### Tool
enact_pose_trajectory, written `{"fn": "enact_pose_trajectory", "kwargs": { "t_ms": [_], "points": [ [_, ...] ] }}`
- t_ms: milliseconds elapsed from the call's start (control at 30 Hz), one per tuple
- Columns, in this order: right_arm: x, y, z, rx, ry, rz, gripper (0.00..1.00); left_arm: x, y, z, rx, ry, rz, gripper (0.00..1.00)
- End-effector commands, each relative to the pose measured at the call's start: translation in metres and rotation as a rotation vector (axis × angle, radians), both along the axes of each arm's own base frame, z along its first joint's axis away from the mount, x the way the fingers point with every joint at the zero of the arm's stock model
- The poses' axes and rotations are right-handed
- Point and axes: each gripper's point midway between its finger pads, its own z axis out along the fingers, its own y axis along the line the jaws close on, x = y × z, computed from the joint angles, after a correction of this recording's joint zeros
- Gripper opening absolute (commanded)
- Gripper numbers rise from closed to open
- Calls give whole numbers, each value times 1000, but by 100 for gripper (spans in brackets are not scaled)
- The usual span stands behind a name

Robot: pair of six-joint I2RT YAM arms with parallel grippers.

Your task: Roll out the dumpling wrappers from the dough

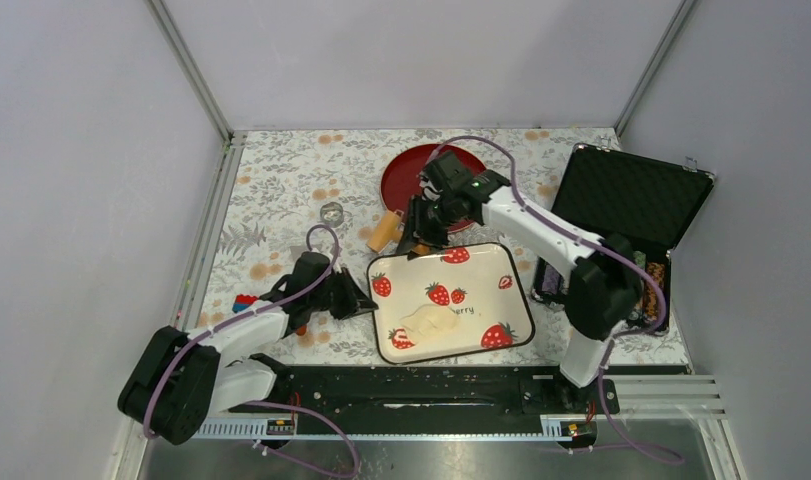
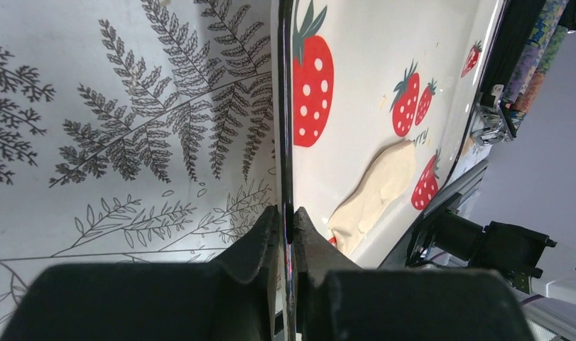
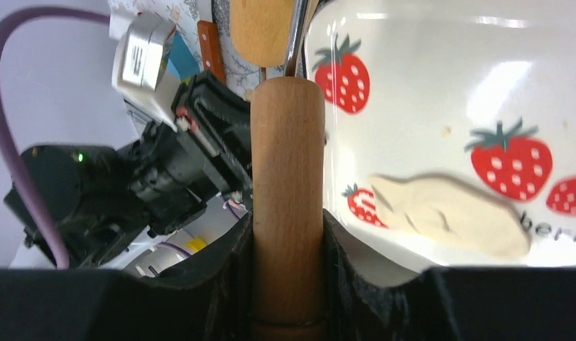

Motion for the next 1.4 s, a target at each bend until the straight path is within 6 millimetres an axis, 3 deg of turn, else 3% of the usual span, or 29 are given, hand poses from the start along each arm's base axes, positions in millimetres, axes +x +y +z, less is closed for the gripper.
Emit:
{"fn": "enact_pose_trajectory", "kwargs": {
  "t_ms": [0, 267, 367, 467, 533, 700, 867, 967, 1200, 1367],
  "points": [
    [17, 36, 19, 120, -60, 103, 0, -2, -1, 10, 7, -47, -33, 0],
    [46, 81, -9, 194, 19, 118, 0, -5, 2, 4, 61, -2, -60, 0],
    [50, 88, -25, 188, 62, 120, 0, -4, 4, 6, 68, -10, -50, 0],
    [52, 86, -45, 145, 92, 113, 1, -2, 6, 11, 75, -26, -41, 17],
    [51, 83, -59, 112, 103, 116, 6, 1, 9, 16, 88, -49, -25, 39],
    [58, 70, -85, 43, 100, 119, 29, 6, 18, 36, 113, -131, 4, 73],
    [72, 41, -89, -105, 0, 124, 57, 8, 28, 58, 117, -208, 50, 91],
    [81, 20, -87, -214, -82, 136, 71, 9, 27, 71, 85, -236, 69, 94],
    [98, -31, -68, -449, -272, 123, 82, 14, 29, 90, 70, -253, 108, 96],
    [92, -57, -48, -511, -345, 120, 88, 26, 37, 100, 67, -236, 162, 99]
  ]
}}
